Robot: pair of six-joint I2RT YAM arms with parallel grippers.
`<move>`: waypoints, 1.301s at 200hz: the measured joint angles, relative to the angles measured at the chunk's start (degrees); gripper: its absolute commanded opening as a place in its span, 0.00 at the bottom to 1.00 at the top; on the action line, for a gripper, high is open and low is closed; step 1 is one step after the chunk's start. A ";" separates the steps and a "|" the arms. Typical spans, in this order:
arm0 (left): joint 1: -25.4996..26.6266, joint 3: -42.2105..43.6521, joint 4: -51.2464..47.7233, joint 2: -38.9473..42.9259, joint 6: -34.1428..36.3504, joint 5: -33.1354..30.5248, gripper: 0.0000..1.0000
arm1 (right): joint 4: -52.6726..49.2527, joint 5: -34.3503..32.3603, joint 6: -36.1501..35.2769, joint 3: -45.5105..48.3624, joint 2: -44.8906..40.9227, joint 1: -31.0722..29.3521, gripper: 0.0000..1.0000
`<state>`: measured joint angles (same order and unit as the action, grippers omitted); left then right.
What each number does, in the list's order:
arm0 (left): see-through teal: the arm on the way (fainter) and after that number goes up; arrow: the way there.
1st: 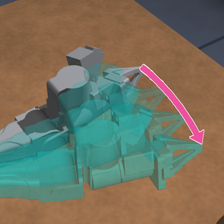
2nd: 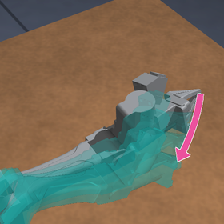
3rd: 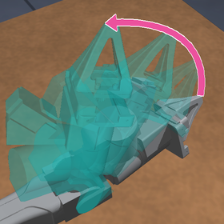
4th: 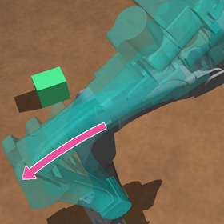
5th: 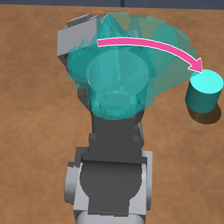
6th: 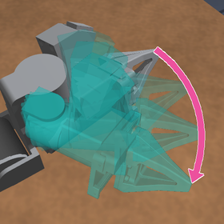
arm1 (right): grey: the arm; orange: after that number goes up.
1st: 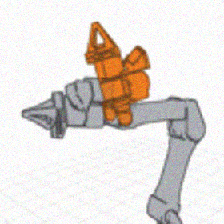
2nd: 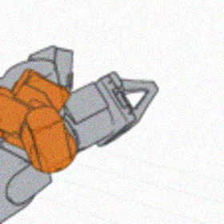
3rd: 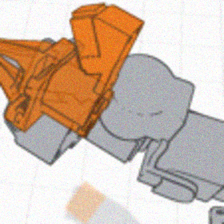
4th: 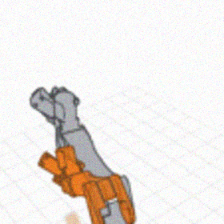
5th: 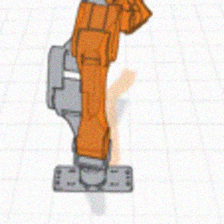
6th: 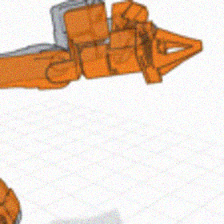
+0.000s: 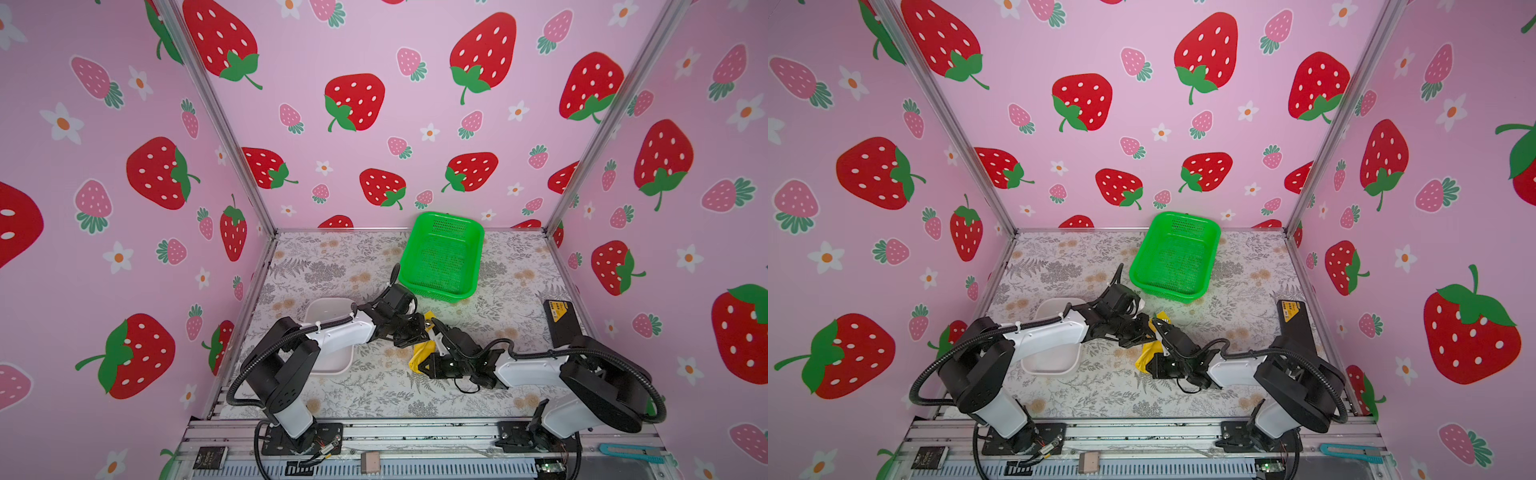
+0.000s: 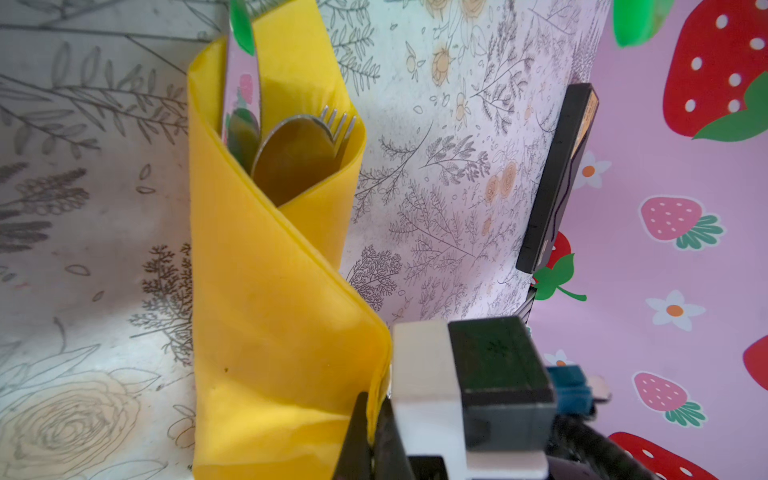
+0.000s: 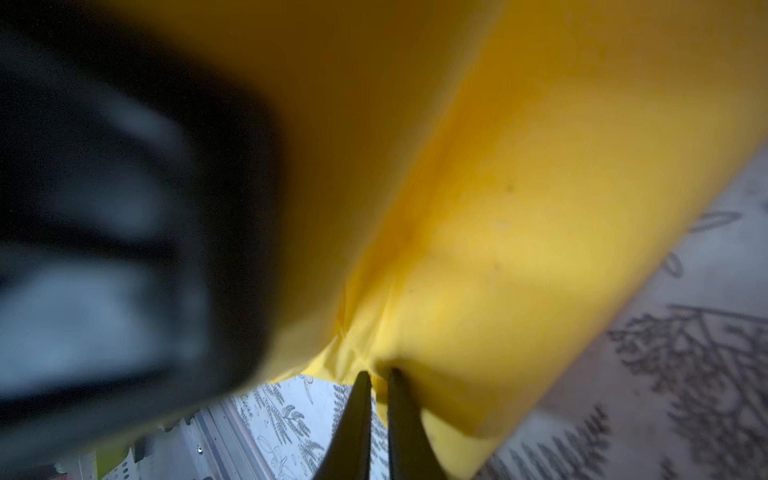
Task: Place the utensils on the paper napkin and roll it up
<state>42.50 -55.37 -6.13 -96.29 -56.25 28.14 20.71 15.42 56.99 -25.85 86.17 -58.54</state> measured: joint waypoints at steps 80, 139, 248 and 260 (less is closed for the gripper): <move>1.11 -0.81 2.40 -2.80 -3.87 1.05 0.00 | 1.05 -0.07 0.22 0.76 -0.52 0.22 0.14; 1.33 -1.51 3.34 -2.86 -4.07 1.05 0.00 | -1.16 -2.62 1.77 3.67 -8.17 0.26 0.17; 1.44 -2.43 3.30 -3.63 -4.02 2.45 0.00 | 4.00 -3.39 5.20 9.07 -10.97 4.15 0.16; 1.44 -2.45 3.23 -3.65 -4.02 2.47 0.00 | 5.18 -2.71 5.33 9.07 -9.49 4.20 0.16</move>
<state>43.94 -57.82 -2.90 -99.94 -60.27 30.61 25.89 12.71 62.33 -16.78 76.69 -54.35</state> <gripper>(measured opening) 0.046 0.164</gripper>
